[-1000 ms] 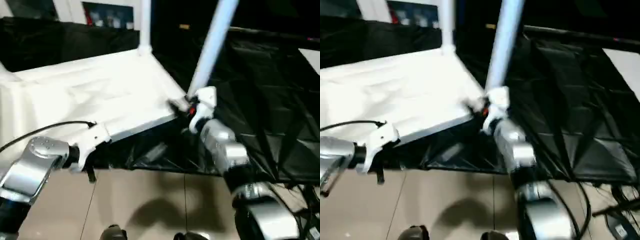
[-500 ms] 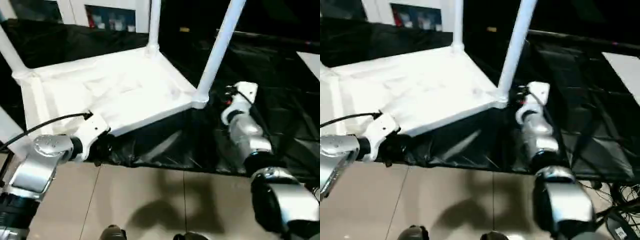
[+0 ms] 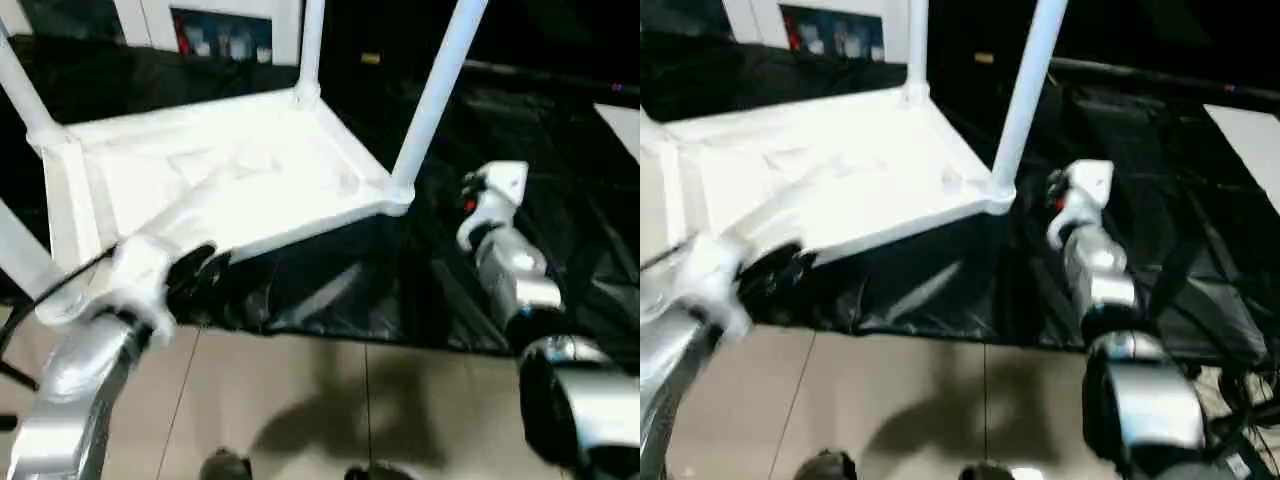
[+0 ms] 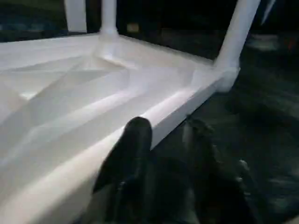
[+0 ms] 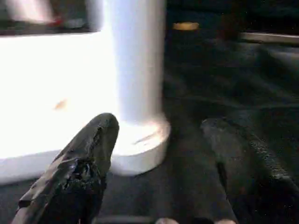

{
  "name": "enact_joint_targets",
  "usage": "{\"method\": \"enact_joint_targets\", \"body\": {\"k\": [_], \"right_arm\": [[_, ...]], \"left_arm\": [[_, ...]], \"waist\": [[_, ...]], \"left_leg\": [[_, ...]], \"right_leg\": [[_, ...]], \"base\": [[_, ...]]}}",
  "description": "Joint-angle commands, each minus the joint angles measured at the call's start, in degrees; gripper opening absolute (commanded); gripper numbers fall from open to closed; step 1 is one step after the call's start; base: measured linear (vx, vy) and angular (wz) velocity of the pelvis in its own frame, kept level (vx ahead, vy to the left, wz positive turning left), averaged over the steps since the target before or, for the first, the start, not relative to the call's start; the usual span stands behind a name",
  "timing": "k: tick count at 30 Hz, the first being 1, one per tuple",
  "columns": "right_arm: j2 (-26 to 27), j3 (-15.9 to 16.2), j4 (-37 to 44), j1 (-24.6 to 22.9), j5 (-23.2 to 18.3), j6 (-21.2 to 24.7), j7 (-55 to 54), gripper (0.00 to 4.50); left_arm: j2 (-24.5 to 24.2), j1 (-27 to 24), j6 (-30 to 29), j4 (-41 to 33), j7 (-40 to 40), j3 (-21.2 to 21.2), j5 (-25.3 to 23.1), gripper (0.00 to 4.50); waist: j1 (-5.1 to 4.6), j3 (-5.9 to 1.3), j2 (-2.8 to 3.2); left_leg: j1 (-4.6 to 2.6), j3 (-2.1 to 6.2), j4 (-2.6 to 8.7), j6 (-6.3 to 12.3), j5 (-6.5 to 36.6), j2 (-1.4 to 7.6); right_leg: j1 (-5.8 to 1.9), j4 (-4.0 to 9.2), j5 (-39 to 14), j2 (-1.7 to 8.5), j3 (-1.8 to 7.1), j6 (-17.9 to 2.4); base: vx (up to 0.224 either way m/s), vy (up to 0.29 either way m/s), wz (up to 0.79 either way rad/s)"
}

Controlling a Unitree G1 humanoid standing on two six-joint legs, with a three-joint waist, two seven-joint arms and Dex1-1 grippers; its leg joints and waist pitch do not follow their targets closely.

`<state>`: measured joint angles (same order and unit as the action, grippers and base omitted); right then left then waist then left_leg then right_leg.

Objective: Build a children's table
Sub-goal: Rotate table base

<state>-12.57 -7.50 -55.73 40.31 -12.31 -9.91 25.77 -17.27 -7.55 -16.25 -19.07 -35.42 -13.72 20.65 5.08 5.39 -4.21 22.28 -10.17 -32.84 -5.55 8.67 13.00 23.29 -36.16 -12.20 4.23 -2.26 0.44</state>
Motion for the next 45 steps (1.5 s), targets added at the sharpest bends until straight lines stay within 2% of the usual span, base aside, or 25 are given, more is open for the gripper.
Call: {"method": "enact_joint_targets", "body": {"k": [1, 2, 5, 7, 9, 10, 11, 12, 13, 14, 17, 20, 21, 25, 26, 28, 29, 30, 31, 33, 38, 40, 42, 43, 45], "right_arm": [[-0.20, 1.32, 4.32, -1.89, -2.14, 2.11, 5.56, 3.42], [-0.18, 2.68, 7.75, -4.16, -3.41, 2.93, 9.40, 3.42], [-0.43, 5.00, 13.04, -7.56, -4.98, 4.98, 14.13, 3.42], [-0.54, 6.13, 15.68, -9.47, -4.96, 6.06, 16.53, 3.42], [-0.48, 6.60, 16.63, -10.60, -3.91, 6.20, 16.66, 3.42], [-0.35, 6.57, 16.64, -10.83, -3.56, 6.16, 16.26, 3.42], [-0.21, 6.33, 17.02, -11.24, -3.09, 6.24, 15.69, 3.42], [-0.07, 6.15, 17.38, -11.58, -2.82, 6.34, 15.22, 3.42], [-0.01, 6.05, 17.70, -11.83, -2.69, 6.48, 15.02, 3.42], [0.08, 6.13, 17.85, -12.01, -2.50, 6.61, 14.77, 3.42], [-0.18, 7.20, 20.13, -13.43, -1.87, 8.36, 13.85, 3.42], [-0.52, 7.98, 21.01, -14.11, -0.66, 9.24, 12.53, 3.42], [-0.57, 7.98, 21.01, -14.17, -0.44, 9.45, 12.23, 3.42], [-0.36, 7.39, 18.84, -13.52, 1.51, 9.86, 7.96, 3.42], [-0.31, 7.36, 18.70, -13.46, 1.64, 9.86, 7.68, 3.42], [0.26, 7.15, 16.73, -12.58, 2.83, 9.37, 4.74, 3.42], [0.30, 7.13, 16.67, -12.53, 2.86, 9.39, 4.58, 3.42], [0.89, 6.79, 15.86, -11.88, 2.87, 9.70, 3.05, 3.42], [1.16, 6.64, 15.53, -11.57, 2.78, 9.86, 2.56, 3.42], [1.87, 6.69, 13.59, -10.23, 3.26, 9.47, 1.09, 3.42], [4.66, 6.39, 5.22, -4.19, 3.97, 7.84, -2.83, 3.42], [6.06, 6.02, 0.55, -1.04, 4.10, 7.24, -4.09, 3.42], [6.70, 6.25, -2.48, 0.74, 4.71, 6.81, -4.92, 3.42], [6.89, 6.54, -3.92, 1.54, 5.33, 6.47, -5.47, 3.42], [7.68, 6.65, -6.39, 3.18, 5.80, 6.37, -6.07, 3.42]], "left_arm": [[-0.71, -2.03, 2.46, -1.45, -3.22, -2.97, 3.69, 1.69], [-1.49, -4.92, 4.91, -1.29, -5.78, -5.54, 4.70, 1.93], [-2.83, -8.83, 7.41, -0.71, -8.82, -10.12, 5.49, 2.00], [-3.77, -11.39, 9.34, -0.12, -9.70, -13.56, 5.90, 2.31], [-4.34, -13.75, 10.98, 0.25, -9.68, -17.47, 6.21, 2.37], [-4.46, -14.67, 11.55, 0.48, -9.74, -19.10, 6.44, 2.42], [-4.43, -16.02, 12.04, 0.22, -9.72, -20.64, 6.99, 2.50], [-4.17, -17.04, 12.85, 0.13, -9.41, -21.98, 7.28, 2.50], [-4.00, -17.62, 13.40, 0.05, -9.17, -22.68, 7.45, 2.75], [-3.86, -17.89, 13.76, 0.38, -8.89, -23.23, 7.55, 2.75], [-3.49, -16.30, 18.64, 5.31, -6.51, -25.65, 7.07, 3.02], [-3.80, -14.27, 19.61, 7.63, -4.74, -26.86, 6.68, 3.28], [-4.31, -13.81, 19.58, 8.02, -5.14, -26.51, 6.49, 3.35], [-6.78, -7.66, 17.50, 9.90, -5.60, -22.64, 5.90, 3.69], [-6.88, -7.29, 17.41, 10.04, -5.63, -22.37, 5.85, 3.72], [-7.70, -2.96, 16.68, 12.59, -5.98, -19.12, 4.54, 3.92], [-7.73, -2.68, 16.73, 12.82, -6.00, -18.90, 4.46, 3.92], [-7.93, 0.28, 16.71, 14.98, -6.56, -16.57, 4.17, 4.06], [-7.93, 1.34, 16.60, 15.68, -6.89, -15.77, 4.28, 4.18], [-7.65, 3.89, 15.35, 16.14, -8.58, -12.69, 4.50, 4.27], [-4.74, 8.99, 9.80, 13.51, -11.77, -3.48, 6.37, 4.42], [-3.16, 10.24, 7.09, 10.98, -13.19, 1.84, 7.50, 4.42], [-2.00, 11.13, 6.06, 9.92, -14.02, 5.05, 7.84, 4.42], [-1.48, 11.67, 5.70, 9.69, -14.27, 6.50, 8.02, 4.42], [0.62, 13.57, 5.54, 9.84, -14.49, 9.87, 7.70, 4.42]], "waist": [[-0.01, -3.69, 0.64], [-0.10, -3.43, 0.49], [-0.19, -3.09, 0.59], [-0.17, -2.87, 1.02], [-0.04, -2.82, 1.41], [-0.17, -2.76, 1.22], [-0.12, -2.67, 1.46], [-0.13, -2.64, 1.33], [-0.20, -2.64, 1.31], [0.02, -3.03, 1.67], [0.10, -2.95, 1.65], [0.12, -3.23, 1.81], [0.03, -3.28, 1.57], [0.29, -3.32, 1.75], [0.28, -3.39, 1.54], [0.31, -3.86, 1.69], [0.26, -3.81, 1.64], [0.31, -3.90, 1.48], [0.41, -4.12, 1.58], [0.39, -4.24, 1.79], [0.34, -4.33, 1.94], [0.43, -4.44, 1.83], [0.51, -4.42, 1.81], [0.57, -4.46, 1.44], [0.48, -4.59, 1.31]], "left_leg": [[-0.89, -0.75, 3.30, 2.85, 12.60, 0.13], [-1.04, -0.62, 3.57, 2.78, 14.54, 0.17], [-1.14, -0.48, 3.96, 2.27, 17.11, 0.33], [-1.21, -0.34, 4.23, 1.33, 19.54, 0.32], [-1.62, -0.28, 4.33, 0.59, 21.12, 0.41], [-1.39, -0.24, 4.44, 0.35, 21.14, 0.40], [-1.49, -0.30, 4.42, 0.07, 21.74, 0.37], [-1.37, -0.27, 4.43, 0.04, 21.83, 0.34], [-1.35, -0.20, 4.55, -0.07, 22.18, 0.36], [-1.66, -0.15, 4.44, -0.12, 22.25, 0.40], [-1.64, -0.15, 4.47, -0.08, 22.15, 0.31], [-1.66, -0.08, 4.44, -0.40, 20.43, 0.30], [-1.59, -0.07, 4.42, -0.34, 20.17, 0.29], [-2.00, -0.19, 4.28, -0.62, 19.74, 0.27], [-1.83, -0.17, 4.30, -0.66, 19.37, 0.24], [-2.03, -0.22, 4.08, -1.02, 17.37, 0.14], [-2.01, -0.28, 4.04, -0.94, 16.86, 0.05], [-1.91, -0.25, 4.05, -0.87, 16.03, 0.04], [-2.11, -0.33, 3.85, -0.91, 15.58, 0.05], [-1.97, -0.25, 3.86, -1.31, 14.69, 0.03], [-2.12, -0.48, 3.65, -2.23, 15.44, 0.10], [-2.02, -0.46, 3.58, -2.27, 15.22, 0.08], [-1.95, -0.47, 3.51, -2.20, 15.02, 0.13], [-1.67, -0.45, 3.48, -2.01, 13.63, 0.09], [-1.65, -0.57, 3.26, -1.67, 11.42, -0.05]], "right_leg": [[-2.22, 4.00, -5.33, 1.84, 1.68, -11.15], [-2.09, 4.45, -7.31, 1.69, 1.72, -10.18], [-1.84, 4.84, -10.99, 1.77, 1.83, -8.92], [-1.65, 5.34, -14.22, 1.82, 1.95, -7.90], [-1.24, 5.39, -14.99, 1.84, 2.03, -8.16], [-1.41, 5.33, -14.56, 1.82, 2.02, -8.26], [-1.24, 5.40, -14.64, 1.83, 2.08, -8.36], [-1.33, 5.40, -14.72, 1.86, 2.09, -8.28], [-1.35, 5.40, -15.11, 1.82, 2.07, -8.13], [-1.37, 5.32, -14.68, 1.87, 2.08, -8.24], [-1.34, 5.35, -13.67, 1.78, 2.10, -8.13], [-1.61, 4.96, -10.24, 1.78, 2.04, -8.54], [-1.72, 4.92, -9.88, 1.82, 2.01, -8.70], [-1.43, 4.69, -9.29, 1.85, 2.07, -9.28], [-1.67, 4.62, -8.98, 1.90, 2.04, -9.35], [-1.81, 4.21, -6.69, 1.91, 1.97, -9.71], [-1.79, 4.24, -6.04, 1.87, 1.98, -9.80], [-1.98, 4.16, -5.54, 2.00, 1.96, -9.86], [-1.92, 3.92, -4.44, 2.02, 1.98, -10.27], [-2.07, 3.64, -3.16, 2.08, 1.86, -10.82], [-2.01, 3.38, -2.75, 2.23, 1.87, -12.08], [-2.15, 3.20, -2.55, 2.29, 1.86, -12.20], [-2.14, 3.20, -2.54, 2.33, 1.83, -12.30], [-2.46, 3.01, -1.50, 2.38, 1.83, -12.19], [-2.55, 2.81, 0.88, 2.23, 1.82, -12.30]], "base": [[0.000, 0.000, 0.00], [0.000, 0.000, 0.00], [0.000, 0.000, 0.00], [0.000, 0.000, 0.00], [0.000, 0.000, 0.00], [0.000, 0.000, 0.00], [0.000, 0.000, 0.00], [0.000, 0.000, 0.00], [0.000, 0.000, 0.00], [0.000, 0.000, 0.00], [0.000, 0.000, 0.00], [0.000, 0.000, 0.00], [0.000, 0.000, 0.00], [0.000, 0.000, 0.00], [0.000, 0.000, 0.00], [0.000, 0.000, 0.00], [0.000, 0.000, 0.00], [0.000, 0.000, 0.00], [0.000, 0.000, 0.00], [0.000, 0.000, 0.00], [0.000, 0.000, 0.00], [0.000, 0.000, 0.00], [0.000, 0.000, 0.00], [0.000, 0.000, 0.00], [0.000, 0.000, 0.00]]}}
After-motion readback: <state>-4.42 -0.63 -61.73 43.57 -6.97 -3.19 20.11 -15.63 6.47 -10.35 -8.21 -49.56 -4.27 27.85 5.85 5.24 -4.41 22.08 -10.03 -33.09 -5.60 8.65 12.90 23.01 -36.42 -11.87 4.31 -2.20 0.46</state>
